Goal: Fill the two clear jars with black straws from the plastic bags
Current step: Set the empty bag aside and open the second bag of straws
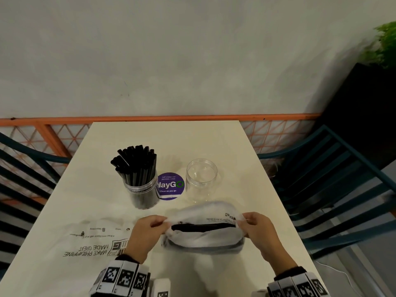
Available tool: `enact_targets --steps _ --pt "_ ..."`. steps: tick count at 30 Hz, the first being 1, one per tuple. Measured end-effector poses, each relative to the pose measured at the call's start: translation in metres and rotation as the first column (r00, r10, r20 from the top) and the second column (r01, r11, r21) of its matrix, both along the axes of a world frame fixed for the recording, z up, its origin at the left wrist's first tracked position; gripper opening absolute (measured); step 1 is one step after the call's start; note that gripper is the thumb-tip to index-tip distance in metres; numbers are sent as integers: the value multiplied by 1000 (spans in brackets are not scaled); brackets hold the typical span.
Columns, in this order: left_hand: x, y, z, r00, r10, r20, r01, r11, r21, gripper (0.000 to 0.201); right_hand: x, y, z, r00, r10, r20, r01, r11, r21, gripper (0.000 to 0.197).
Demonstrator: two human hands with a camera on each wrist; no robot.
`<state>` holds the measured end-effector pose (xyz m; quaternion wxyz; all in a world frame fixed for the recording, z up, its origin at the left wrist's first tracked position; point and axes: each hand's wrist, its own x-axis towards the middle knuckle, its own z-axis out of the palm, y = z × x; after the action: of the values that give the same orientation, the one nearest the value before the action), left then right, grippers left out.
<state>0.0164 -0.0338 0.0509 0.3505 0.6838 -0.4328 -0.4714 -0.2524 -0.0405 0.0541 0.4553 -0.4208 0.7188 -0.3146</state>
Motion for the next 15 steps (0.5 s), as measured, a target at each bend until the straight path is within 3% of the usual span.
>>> enact_targets --steps 4,8,15 --pt "2 -2 4 980 112 -163 -102 993 65 14 3 2 -2 985 -30 167 13 995 103 12" --pt "16 0 6 942 198 -270 -165 976 143 14 -8 3 3 905 -126 407 60 983 171 25" --pt "12 -1 5 928 197 -318 -157 977 146 13 -7 -2 9 933 -50 358 9 993 118 28"
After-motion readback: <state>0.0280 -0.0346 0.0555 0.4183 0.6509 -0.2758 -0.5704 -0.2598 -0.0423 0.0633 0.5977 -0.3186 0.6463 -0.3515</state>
